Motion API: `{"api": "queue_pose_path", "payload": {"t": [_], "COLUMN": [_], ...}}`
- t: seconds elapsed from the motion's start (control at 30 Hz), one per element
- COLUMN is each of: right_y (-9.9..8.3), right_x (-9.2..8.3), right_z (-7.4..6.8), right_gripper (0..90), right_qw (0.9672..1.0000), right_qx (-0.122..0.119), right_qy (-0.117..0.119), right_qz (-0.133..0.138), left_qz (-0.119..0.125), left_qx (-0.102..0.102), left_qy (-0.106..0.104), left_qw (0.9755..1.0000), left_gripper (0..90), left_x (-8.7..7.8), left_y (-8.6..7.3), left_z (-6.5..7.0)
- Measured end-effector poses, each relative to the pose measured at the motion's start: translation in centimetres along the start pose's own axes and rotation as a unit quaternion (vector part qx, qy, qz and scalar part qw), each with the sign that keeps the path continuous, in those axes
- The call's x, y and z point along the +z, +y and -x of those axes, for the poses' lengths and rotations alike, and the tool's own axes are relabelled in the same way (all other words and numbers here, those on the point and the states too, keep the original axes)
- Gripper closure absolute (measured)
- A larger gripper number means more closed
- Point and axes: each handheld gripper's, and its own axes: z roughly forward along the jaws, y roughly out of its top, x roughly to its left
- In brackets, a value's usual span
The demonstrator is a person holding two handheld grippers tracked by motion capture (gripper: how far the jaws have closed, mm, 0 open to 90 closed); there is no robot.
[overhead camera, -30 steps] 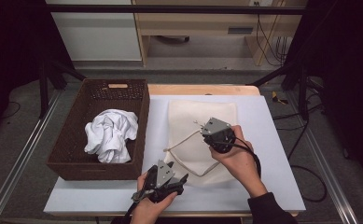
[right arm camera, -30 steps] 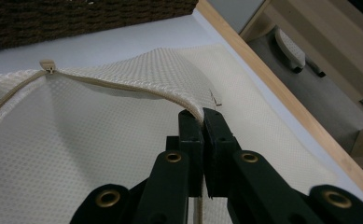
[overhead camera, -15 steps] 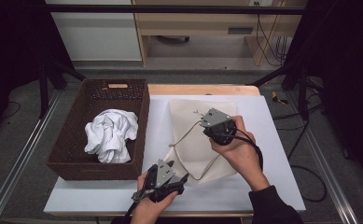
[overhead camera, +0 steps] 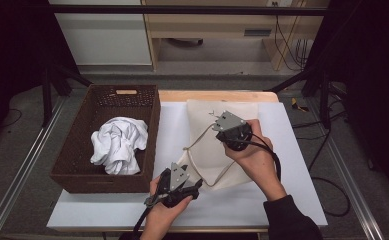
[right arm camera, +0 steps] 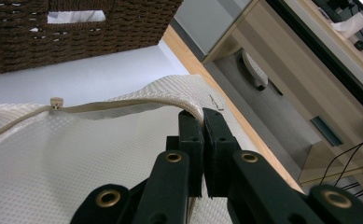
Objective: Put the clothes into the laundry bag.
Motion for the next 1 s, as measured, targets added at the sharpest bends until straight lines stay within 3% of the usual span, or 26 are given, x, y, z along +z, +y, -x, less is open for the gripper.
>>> {"api": "queue_pose_path", "payload": {"t": [0.2, 0.4, 0.53, 0.67, 0.73, 0.83, 0.87, 1.0], "right_y": [-0.7, -1.9, -2.5, -2.7, -2.9, -3.2, -3.3, -3.6], "right_x": [0.8, 1.6, 1.7, 1.6, 1.6, 1.8, 1.9, 2.1], "right_z": [0.3, 0.5, 0.7, 1.0, 1.1, 1.1, 1.0, 0.7], "right_gripper": [87.6, 87.6, 87.6, 87.5, 87.5, 87.6, 87.6, 87.6], "right_qw": [0.9999, 0.9993, 0.9986, 0.9981, 0.9977, 0.9971, 0.9971, 0.9970], "right_qx": [0.008, 0.032, 0.042, 0.047, 0.051, 0.056, 0.055, 0.051], "right_qy": [0.006, 0.017, 0.030, 0.040, 0.044, 0.050, 0.052, 0.057], "right_qz": [-0.001, 0.004, 0.006, 0.009, 0.010, 0.011, 0.010, 0.006], "left_qz": [-0.005, -0.007, -0.009, -0.009, -0.018, -0.020, -0.024, -0.027], "left_qx": [0.000, 0.000, 0.000, 0.013, 0.024, 0.029, 0.033, 0.024], "left_qy": [-0.003, -0.009, -0.028, -0.026, -0.020, -0.013, 0.003, 0.027], "left_qw": [1.0000, 0.9999, 0.9996, 0.9995, 0.9993, 0.9993, 0.9992, 0.9990], "left_gripper": [32.1, 28.8, 25.1, 21.6, 18.5, 15.8, 14.4, 13.5], "left_x": [0.0, -1.0, -2.2, -3.4, -4.5, -5.3, -6.2, -8.1], "left_y": [-0.1, 0.0, 1.3, 2.7, 4.3, 5.2, 6.0, 7.4], "left_z": [0.0, 0.1, 0.4, 0.3, -0.4, -1.2, -2.1, -4.4]}}
